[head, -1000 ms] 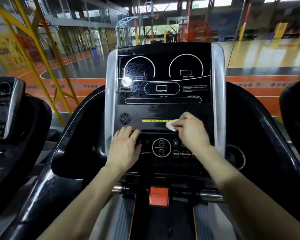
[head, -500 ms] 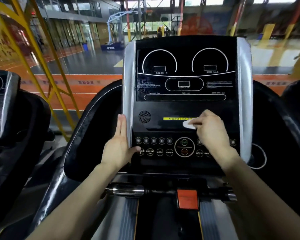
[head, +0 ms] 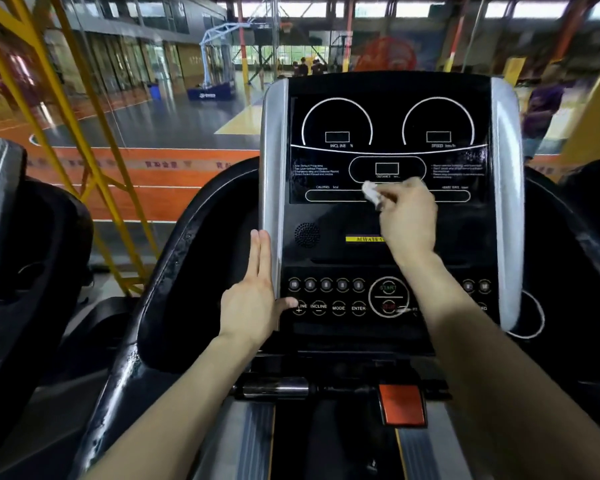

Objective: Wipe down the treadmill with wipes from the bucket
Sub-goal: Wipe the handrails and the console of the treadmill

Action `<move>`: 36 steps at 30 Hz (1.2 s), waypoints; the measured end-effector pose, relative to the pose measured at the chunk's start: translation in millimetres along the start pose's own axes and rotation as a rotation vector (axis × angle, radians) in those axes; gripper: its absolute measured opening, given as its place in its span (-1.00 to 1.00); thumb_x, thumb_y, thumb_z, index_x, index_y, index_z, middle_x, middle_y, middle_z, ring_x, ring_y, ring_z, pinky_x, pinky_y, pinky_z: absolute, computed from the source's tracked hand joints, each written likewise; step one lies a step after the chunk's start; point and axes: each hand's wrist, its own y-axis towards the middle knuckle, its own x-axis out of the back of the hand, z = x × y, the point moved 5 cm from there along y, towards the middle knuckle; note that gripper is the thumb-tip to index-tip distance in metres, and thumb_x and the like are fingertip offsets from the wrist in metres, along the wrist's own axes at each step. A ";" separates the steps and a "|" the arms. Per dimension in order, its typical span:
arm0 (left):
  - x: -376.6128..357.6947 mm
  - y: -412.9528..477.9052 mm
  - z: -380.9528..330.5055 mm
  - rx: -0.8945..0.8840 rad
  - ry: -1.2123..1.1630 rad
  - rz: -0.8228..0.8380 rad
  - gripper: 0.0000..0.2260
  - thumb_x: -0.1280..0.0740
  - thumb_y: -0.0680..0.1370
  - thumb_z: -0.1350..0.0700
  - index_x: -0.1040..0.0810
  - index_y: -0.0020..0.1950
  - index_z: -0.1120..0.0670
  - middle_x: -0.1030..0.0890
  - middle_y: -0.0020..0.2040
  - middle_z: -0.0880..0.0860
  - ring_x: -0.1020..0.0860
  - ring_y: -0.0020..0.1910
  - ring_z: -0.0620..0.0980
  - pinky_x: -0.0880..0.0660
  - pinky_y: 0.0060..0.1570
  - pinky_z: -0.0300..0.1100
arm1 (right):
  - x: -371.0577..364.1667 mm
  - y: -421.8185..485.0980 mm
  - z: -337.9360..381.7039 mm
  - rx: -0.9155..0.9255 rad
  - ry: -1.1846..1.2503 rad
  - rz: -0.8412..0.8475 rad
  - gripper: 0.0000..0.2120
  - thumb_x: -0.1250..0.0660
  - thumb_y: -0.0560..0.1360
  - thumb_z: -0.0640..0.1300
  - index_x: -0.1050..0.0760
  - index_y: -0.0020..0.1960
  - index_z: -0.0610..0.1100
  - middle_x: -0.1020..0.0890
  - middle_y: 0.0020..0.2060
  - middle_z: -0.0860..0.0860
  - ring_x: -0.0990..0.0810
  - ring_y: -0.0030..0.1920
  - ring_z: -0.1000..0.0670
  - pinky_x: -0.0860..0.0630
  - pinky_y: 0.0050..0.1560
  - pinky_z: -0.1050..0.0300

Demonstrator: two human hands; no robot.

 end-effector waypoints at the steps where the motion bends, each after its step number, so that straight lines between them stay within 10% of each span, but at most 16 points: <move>1: -1.3 0.3 0.8 0.006 0.001 -0.005 0.25 -0.47 0.49 -0.38 0.50 0.66 -0.02 0.44 0.68 -0.11 -0.50 -0.49 -0.03 -0.46 -0.49 -0.17 | -4.4 -6.1 4.0 -0.057 0.028 -0.037 -0.77 -0.38 0.63 -0.21 -0.74 0.21 -0.02 -0.56 0.07 -0.01 -0.61 0.04 -0.09 -0.52 0.10 0.11; 6: -1.0 0.6 4.5 0.020 -0.037 -0.002 0.28 -0.51 0.44 -0.37 0.46 0.68 -0.06 0.43 0.68 -0.18 -0.62 -0.39 0.07 -0.57 -0.42 -0.08 | -73.9 -83.9 72.0 0.467 0.086 0.402 -0.81 -0.34 0.61 -0.21 -0.72 0.12 -0.13 -0.51 -0.05 0.04 -0.53 0.00 0.04 -0.52 0.06 0.03; 11: -0.6 -1.1 2.0 0.010 -0.033 -0.008 0.27 -0.49 0.46 -0.38 0.48 0.67 -0.06 0.41 0.69 -0.15 -0.50 -0.48 -0.04 -0.43 -0.51 -0.19 | -23.2 -17.0 21.8 0.072 0.137 -0.029 -0.80 -0.39 0.64 -0.18 -0.74 0.19 -0.06 -0.50 0.02 0.08 -0.52 -0.01 0.05 -0.55 0.18 0.07; 16: -1.1 -0.4 6.1 0.033 -0.084 -0.021 0.27 -0.52 0.43 -0.38 0.46 0.67 -0.14 0.38 0.69 -0.23 -0.52 -0.46 -0.04 -0.45 -0.48 -0.16 | -74.1 -54.9 78.4 0.717 -0.029 0.456 -0.79 -0.37 0.58 -0.22 -0.69 0.18 -0.10 -0.51 0.03 -0.02 -0.51 0.05 -0.04 -0.57 0.13 -0.03; 20: -0.9 -3.1 5.2 0.024 -0.123 -0.031 0.26 -0.53 0.43 -0.36 0.42 0.69 -0.16 0.35 0.69 -0.26 -0.52 -0.45 -0.06 -0.49 -0.46 -0.17 | -54.4 -8.8 80.8 0.399 0.060 0.182 -0.79 -0.37 0.65 -0.20 -0.72 0.21 -0.07 -0.50 0.04 0.00 -0.55 0.02 -0.04 -0.58 0.10 -0.01; 24: -1.1 -1.4 7.0 0.029 -0.116 -0.022 0.26 -0.53 0.42 -0.38 0.43 0.68 -0.18 0.37 0.68 -0.28 -0.54 -0.44 -0.06 -0.49 -0.45 -0.17 | -71.7 -53.8 87.3 0.835 -0.027 0.525 -0.78 -0.43 0.61 -0.16 -0.73 0.23 -0.03 -0.49 0.04 0.01 -0.56 0.04 -0.06 -0.57 0.12 -0.06; 29: 0.5 -3.8 5.1 0.019 -0.138 -0.024 0.26 -0.54 0.43 -0.35 0.45 0.67 -0.18 0.36 0.68 -0.26 -0.54 -0.45 -0.07 -0.52 -0.45 -0.15 | -70.7 -28.1 105.3 0.553 0.011 0.249 -0.80 -0.36 0.65 -0.16 -0.72 0.20 -0.07 -0.47 -0.01 -0.01 -0.55 -0.02 -0.08 -0.56 0.10 -0.01; 33: -0.7 -1.3 6.3 0.024 -0.117 -0.014 0.25 -0.51 0.43 -0.38 0.45 0.67 -0.18 0.38 0.68 -0.25 -0.54 -0.44 -0.05 -0.44 -0.48 -0.18 | -68.8 -53.8 87.0 0.752 -0.083 0.539 -0.81 -0.43 0.62 -0.09 -0.73 0.20 0.05 -0.50 0.00 0.06 -0.58 0.00 -0.05 -0.58 0.09 -0.09; 36: -1.4 -2.5 5.2 0.016 -0.121 -0.022 0.25 -0.52 0.42 -0.38 0.43 0.68 -0.17 0.34 0.70 -0.23 -0.50 -0.46 -0.07 -0.36 -0.50 -0.19 | -67.5 -30.1 91.4 0.600 -0.124 0.391 -0.79 -0.38 0.64 -0.10 -0.73 0.20 0.06 -0.49 -0.04 0.03 -0.57 -0.01 -0.10 -0.56 0.08 -0.04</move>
